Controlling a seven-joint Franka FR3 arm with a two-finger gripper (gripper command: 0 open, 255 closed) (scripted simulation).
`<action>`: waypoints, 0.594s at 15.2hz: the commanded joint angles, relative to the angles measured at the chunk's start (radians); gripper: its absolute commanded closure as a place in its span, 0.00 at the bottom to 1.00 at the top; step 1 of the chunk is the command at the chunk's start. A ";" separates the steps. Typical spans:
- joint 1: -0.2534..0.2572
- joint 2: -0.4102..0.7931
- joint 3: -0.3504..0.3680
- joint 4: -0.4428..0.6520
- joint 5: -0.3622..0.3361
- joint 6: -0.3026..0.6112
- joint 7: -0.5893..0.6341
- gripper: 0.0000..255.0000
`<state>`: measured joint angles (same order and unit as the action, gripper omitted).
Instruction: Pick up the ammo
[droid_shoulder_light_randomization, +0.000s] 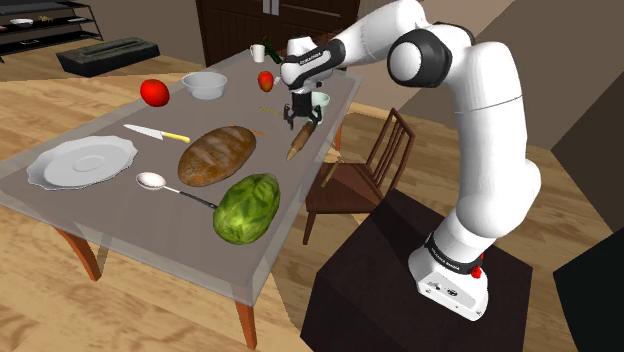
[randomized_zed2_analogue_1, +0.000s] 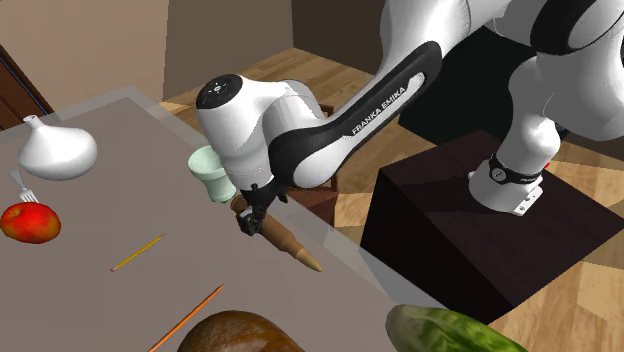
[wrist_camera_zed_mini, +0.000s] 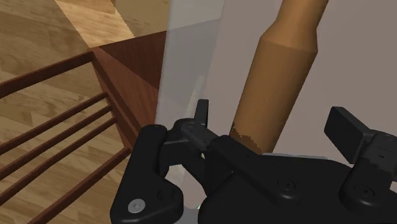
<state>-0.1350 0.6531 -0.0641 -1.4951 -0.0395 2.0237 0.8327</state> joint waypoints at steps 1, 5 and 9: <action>-0.007 0.074 -0.009 0.084 0.003 -0.016 0.021 0.00; -0.007 0.103 -0.009 0.076 0.004 0.020 0.023 0.00; -0.008 0.131 -0.008 0.074 0.005 0.051 0.025 0.00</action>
<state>-0.1438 0.7827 -0.0720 -1.4138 -0.0348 2.0654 0.8564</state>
